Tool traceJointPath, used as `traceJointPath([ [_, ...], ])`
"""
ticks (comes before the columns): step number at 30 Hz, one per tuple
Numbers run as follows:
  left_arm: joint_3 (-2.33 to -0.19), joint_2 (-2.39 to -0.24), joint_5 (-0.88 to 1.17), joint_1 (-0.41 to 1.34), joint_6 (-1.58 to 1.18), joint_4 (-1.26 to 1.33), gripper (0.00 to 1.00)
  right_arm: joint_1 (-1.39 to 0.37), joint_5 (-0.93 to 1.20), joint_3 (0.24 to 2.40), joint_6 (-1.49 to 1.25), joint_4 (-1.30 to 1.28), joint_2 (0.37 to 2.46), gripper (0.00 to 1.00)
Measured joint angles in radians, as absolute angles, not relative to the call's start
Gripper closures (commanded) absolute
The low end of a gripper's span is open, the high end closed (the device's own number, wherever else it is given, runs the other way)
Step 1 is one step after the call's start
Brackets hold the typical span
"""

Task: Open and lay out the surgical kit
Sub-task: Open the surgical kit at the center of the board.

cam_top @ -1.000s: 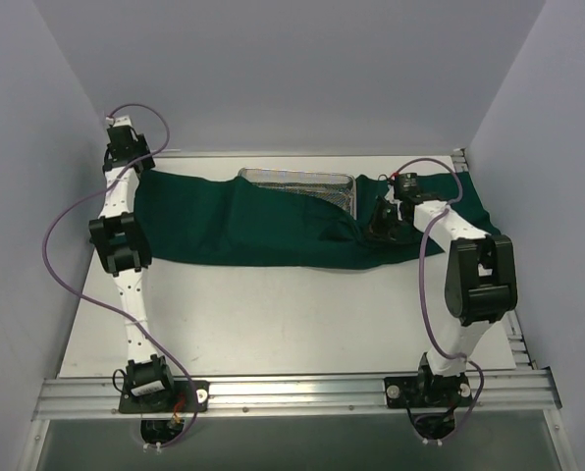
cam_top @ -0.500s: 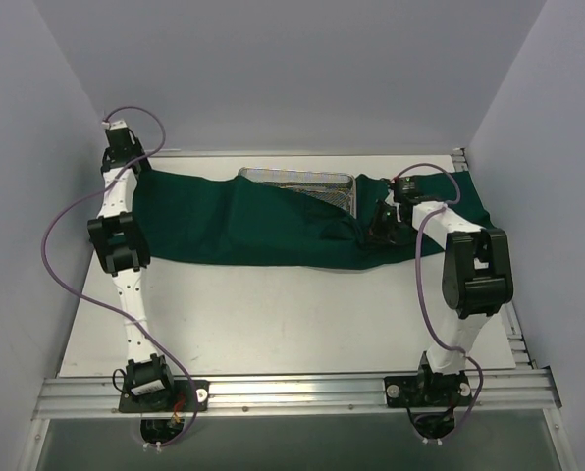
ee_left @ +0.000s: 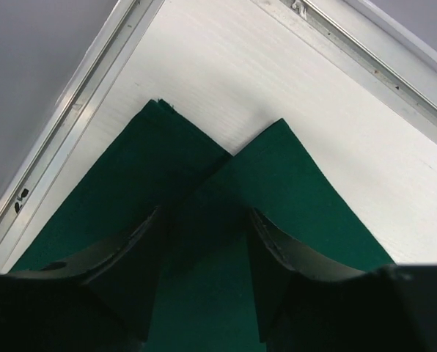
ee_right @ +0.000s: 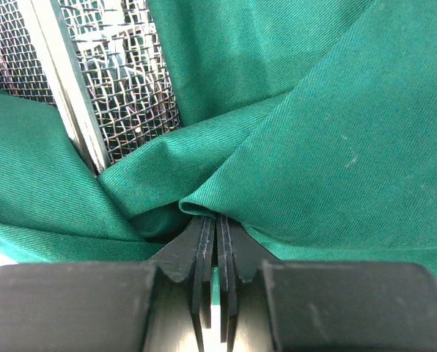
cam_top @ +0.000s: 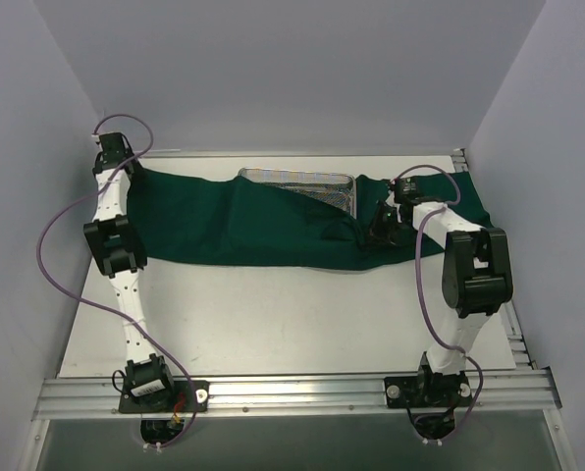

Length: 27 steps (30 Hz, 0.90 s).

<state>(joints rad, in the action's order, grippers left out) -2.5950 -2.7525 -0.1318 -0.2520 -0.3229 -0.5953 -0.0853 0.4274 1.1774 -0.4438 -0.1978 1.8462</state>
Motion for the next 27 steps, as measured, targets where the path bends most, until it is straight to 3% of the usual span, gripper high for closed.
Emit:
traceJointPath([
  [5, -2.590, -2.753, -0.109, -0.260, -0.341, -0.598, 0.63, -0.084, 0.428, 1.177, -0.445, -0.197, 1.846, 1.00],
  [15, -2.538, -2.730, -0.099, -0.271, -0.390, -0.563, 0.80, -0.085, 0.434, 1.169, -0.456, -0.183, 1.846, 1.00],
  [19, -2.479, -2.698, -0.099, -0.270, -0.408, -0.544, 0.95, -0.085, 0.435, 1.169, -0.456, -0.183, 1.846, 1.00],
  [27, -2.444, -2.670, -0.107, -0.270, -0.430, -0.550, 0.98, -0.086, 0.435, 1.169, -0.463, -0.183, 1.846, 1.00],
])
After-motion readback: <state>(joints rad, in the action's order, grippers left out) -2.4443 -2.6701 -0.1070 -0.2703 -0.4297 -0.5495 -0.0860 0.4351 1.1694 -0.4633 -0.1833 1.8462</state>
